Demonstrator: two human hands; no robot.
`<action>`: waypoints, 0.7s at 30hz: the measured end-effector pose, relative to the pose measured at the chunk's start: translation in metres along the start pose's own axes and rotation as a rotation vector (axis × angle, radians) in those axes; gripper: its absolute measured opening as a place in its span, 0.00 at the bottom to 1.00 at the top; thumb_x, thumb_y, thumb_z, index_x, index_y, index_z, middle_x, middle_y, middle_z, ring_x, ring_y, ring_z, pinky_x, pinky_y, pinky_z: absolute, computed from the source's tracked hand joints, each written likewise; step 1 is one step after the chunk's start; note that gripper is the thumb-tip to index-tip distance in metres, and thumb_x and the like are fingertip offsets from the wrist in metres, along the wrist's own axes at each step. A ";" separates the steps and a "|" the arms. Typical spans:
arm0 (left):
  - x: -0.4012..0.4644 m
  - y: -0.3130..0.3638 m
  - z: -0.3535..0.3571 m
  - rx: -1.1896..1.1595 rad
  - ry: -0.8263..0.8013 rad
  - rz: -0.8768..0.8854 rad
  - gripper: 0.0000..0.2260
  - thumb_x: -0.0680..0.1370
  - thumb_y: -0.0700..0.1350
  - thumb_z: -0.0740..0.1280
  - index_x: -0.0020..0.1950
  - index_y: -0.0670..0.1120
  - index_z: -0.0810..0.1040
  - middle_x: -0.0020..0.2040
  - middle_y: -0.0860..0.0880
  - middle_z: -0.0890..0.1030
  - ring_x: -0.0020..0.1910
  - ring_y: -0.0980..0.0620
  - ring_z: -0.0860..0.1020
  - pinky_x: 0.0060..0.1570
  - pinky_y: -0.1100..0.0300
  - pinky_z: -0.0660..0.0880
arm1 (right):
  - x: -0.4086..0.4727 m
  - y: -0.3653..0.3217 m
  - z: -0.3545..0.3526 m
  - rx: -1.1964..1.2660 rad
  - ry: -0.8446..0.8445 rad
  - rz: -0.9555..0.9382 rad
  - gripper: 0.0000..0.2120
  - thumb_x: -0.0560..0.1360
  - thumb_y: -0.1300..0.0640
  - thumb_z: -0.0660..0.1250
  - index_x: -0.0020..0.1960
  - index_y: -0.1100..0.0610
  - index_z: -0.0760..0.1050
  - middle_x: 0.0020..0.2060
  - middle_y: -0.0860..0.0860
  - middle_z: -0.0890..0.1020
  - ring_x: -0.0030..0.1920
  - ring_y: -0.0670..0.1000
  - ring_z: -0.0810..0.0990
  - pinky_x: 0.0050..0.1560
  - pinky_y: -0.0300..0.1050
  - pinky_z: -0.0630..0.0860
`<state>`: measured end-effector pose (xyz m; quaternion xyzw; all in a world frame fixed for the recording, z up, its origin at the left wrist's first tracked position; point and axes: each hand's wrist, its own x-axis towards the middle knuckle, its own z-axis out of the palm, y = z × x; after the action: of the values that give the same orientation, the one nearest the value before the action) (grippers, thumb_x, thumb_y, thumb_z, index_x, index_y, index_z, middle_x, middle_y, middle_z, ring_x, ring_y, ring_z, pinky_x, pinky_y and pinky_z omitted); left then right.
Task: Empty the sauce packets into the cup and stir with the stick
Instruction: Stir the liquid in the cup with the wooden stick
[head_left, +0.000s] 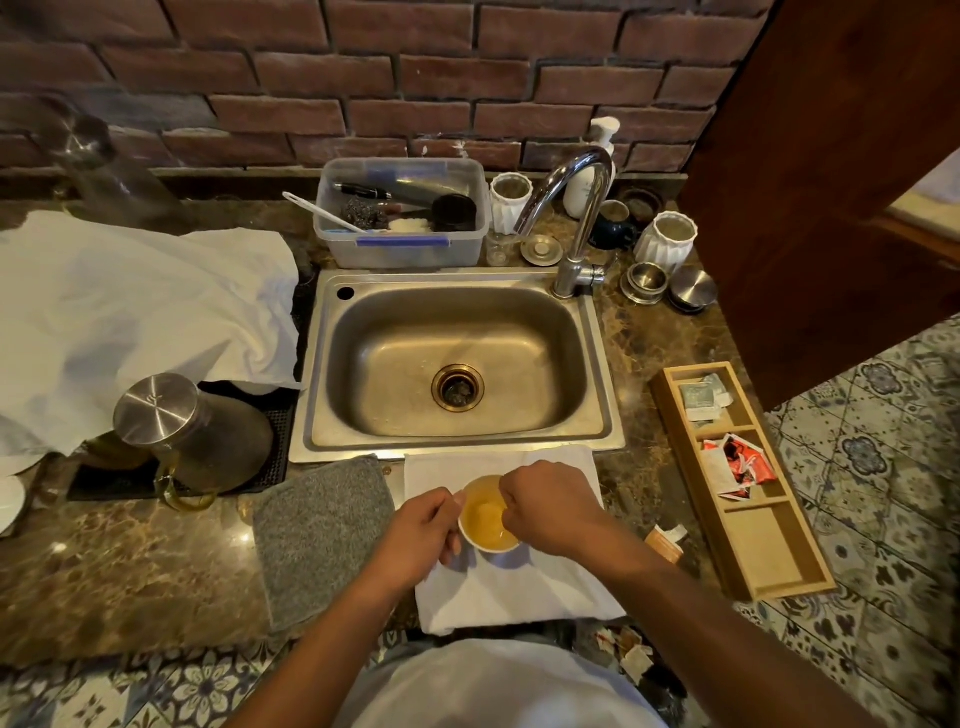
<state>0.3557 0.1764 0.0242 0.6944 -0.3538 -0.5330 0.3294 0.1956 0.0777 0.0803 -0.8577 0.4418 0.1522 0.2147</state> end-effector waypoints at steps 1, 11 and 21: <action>0.000 0.000 0.000 0.005 -0.001 0.002 0.18 0.84 0.50 0.62 0.39 0.41 0.77 0.32 0.38 0.81 0.28 0.52 0.77 0.33 0.61 0.75 | 0.001 -0.002 0.001 0.007 0.013 -0.009 0.11 0.76 0.49 0.67 0.53 0.53 0.82 0.47 0.54 0.85 0.43 0.55 0.80 0.41 0.43 0.70; 0.000 0.002 -0.001 0.022 -0.003 -0.015 0.18 0.84 0.49 0.62 0.42 0.37 0.76 0.31 0.45 0.80 0.28 0.53 0.77 0.33 0.62 0.75 | 0.005 -0.003 0.000 -0.002 0.143 0.018 0.11 0.79 0.47 0.64 0.54 0.52 0.80 0.47 0.53 0.85 0.44 0.55 0.82 0.41 0.42 0.71; 0.002 -0.004 0.000 0.022 -0.011 -0.001 0.18 0.84 0.50 0.62 0.38 0.43 0.77 0.30 0.46 0.81 0.28 0.53 0.78 0.34 0.59 0.76 | -0.003 -0.011 0.011 0.027 -0.042 0.046 0.20 0.71 0.47 0.75 0.61 0.52 0.79 0.54 0.53 0.84 0.51 0.55 0.82 0.54 0.48 0.77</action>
<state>0.3572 0.1768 0.0200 0.6952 -0.3612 -0.5329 0.3197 0.2020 0.0914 0.0745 -0.8410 0.4586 0.1690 0.2319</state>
